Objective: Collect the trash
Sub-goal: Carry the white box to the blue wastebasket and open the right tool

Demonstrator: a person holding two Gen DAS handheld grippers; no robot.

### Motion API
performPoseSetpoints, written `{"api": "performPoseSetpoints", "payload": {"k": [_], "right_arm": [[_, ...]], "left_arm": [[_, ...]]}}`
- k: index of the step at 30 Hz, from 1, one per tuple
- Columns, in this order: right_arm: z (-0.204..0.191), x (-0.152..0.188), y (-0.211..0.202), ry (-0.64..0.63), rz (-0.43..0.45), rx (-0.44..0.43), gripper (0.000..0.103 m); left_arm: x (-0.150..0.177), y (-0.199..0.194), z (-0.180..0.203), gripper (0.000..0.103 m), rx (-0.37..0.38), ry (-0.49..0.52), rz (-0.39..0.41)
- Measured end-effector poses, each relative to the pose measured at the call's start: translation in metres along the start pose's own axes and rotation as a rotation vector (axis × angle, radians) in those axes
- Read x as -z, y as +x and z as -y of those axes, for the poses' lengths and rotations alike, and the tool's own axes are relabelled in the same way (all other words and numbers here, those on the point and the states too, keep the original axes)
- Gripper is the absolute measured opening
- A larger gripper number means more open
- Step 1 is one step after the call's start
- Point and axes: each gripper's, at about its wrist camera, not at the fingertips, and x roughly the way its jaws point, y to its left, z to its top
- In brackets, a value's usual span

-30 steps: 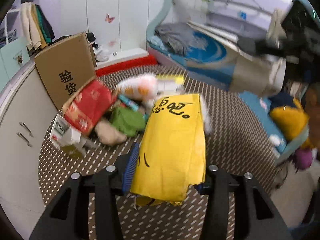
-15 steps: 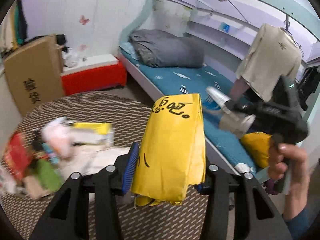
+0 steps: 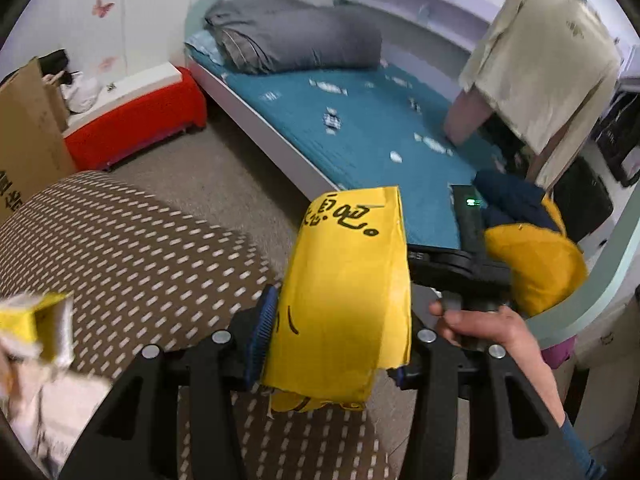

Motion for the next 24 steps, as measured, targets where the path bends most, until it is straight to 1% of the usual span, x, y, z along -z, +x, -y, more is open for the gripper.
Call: {"api": "performPoseSetpoints", "payload": {"k": [1, 3, 5, 8, 9, 10, 11, 12, 13, 14, 15, 16, 17, 18, 21, 23, 24], "right_arm": [[0.010, -0.004, 0.008, 0.027, -0.009, 0.008, 0.071], [0.030, -0.009, 0.017, 0.082, -0.011, 0.019, 0.071], [0.036, -0.008, 0.011, 0.114, 0.010, 0.024, 0.071], [0.037, -0.004, -0.018, 0.119, 0.098, 0.022, 0.078], [0.034, -0.002, -0.034, 0.115, 0.145, 0.024, 0.082], [0.031, 0.001, -0.049, 0.110, 0.186, 0.021, 0.086], [0.027, 0.004, -0.066, 0.101, 0.227, 0.016, 0.088], [0.026, 0.005, -0.076, 0.091, 0.256, 0.014, 0.092], [0.022, 0.006, -0.091, 0.072, 0.296, 0.016, 0.096], [0.019, 0.007, -0.099, 0.061, 0.316, 0.018, 0.096], [0.014, 0.009, -0.111, 0.042, 0.346, 0.021, 0.096], [0.009, 0.012, -0.120, 0.026, 0.367, 0.024, 0.097], [0.002, 0.015, -0.129, 0.002, 0.384, 0.028, 0.097], [0.001, 0.017, -0.136, -0.017, 0.394, 0.036, 0.097], [-0.016, 0.026, -0.151, -0.075, 0.442, 0.081, 0.097], [-0.028, 0.032, -0.156, -0.108, 0.467, 0.110, 0.097], [-0.037, 0.037, -0.159, -0.136, 0.480, 0.146, 0.097]], "left_arm": [[-0.005, 0.015, 0.005, 0.047, -0.004, 0.019, -0.028], [-0.010, 0.037, 0.013, 0.047, -0.009, 0.045, -0.068], [-0.015, 0.062, 0.019, 0.048, -0.008, 0.072, -0.113], [-0.021, 0.091, 0.029, 0.048, -0.003, 0.101, -0.166], [-0.021, 0.099, 0.032, 0.048, 0.004, 0.113, -0.183], [-0.023, 0.108, 0.039, 0.050, 0.006, 0.132, -0.202], [-0.025, 0.114, 0.042, 0.055, 0.001, 0.148, -0.207], [-0.027, 0.121, 0.047, 0.060, -0.012, 0.167, -0.219], [-0.028, 0.123, 0.049, 0.073, -0.016, 0.172, -0.231], [-0.031, 0.121, 0.050, 0.084, -0.019, 0.173, -0.220], [-0.034, 0.115, 0.051, 0.088, -0.035, 0.176, -0.176], [-0.035, 0.111, 0.051, 0.092, -0.056, 0.179, -0.151], [-0.037, 0.105, 0.051, 0.093, -0.081, 0.182, -0.130], [-0.037, 0.103, 0.052, 0.093, -0.085, 0.184, -0.128], [-0.035, 0.081, 0.050, 0.093, -0.064, 0.174, -0.082], [-0.033, 0.067, 0.050, 0.093, -0.072, 0.173, -0.051], [-0.032, 0.055, 0.049, 0.093, -0.080, 0.171, -0.021]]}}
